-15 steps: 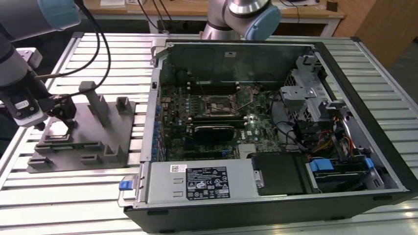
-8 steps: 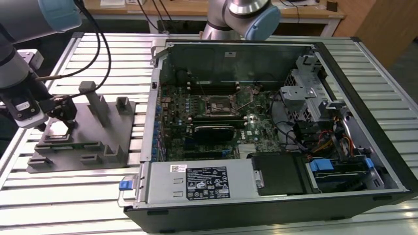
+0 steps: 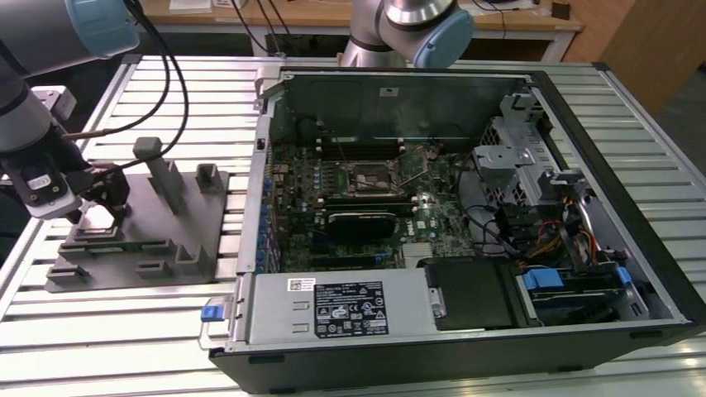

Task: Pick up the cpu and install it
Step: 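Pick up the cpu and move it towards the insertion slot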

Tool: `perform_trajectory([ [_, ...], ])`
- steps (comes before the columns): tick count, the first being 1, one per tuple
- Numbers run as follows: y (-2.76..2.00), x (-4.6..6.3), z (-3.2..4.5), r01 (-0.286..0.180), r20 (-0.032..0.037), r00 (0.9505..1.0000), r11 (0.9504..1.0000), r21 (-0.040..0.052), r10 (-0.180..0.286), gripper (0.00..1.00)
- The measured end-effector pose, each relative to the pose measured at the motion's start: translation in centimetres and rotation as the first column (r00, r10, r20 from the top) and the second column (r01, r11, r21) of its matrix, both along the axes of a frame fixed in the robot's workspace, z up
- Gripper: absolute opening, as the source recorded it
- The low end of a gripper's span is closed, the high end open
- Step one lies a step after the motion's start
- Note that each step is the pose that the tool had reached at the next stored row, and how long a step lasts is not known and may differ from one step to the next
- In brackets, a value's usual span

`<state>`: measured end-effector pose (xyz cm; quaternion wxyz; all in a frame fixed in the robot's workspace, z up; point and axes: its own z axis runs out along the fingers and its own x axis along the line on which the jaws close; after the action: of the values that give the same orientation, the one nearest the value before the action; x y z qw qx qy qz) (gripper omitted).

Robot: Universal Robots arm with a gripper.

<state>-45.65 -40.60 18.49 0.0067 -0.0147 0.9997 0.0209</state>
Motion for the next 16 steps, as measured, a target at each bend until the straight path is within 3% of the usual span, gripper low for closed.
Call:
perform_trajectory([
  [1, 0.0, 0.0, -0.01, 0.0, 0.0, 1.0, 1.0, -0.0001, 0.0, 0.71],
  [2, 0.0, 0.0, -0.02, 0.0, 0.0, 1.0, 1.0, -0.0007, 0.0, 0.64],
  [8, -0.01, 0.0, -0.03, 0.0, 0.0006, 1.0, 1.0, -0.0097, 0.0, 0.64],
  [16, -0.01, 0.11, -0.11, 0.0, 0.0006, 1.0, 0.9999, -0.0104, 0.0, 0.62],
])
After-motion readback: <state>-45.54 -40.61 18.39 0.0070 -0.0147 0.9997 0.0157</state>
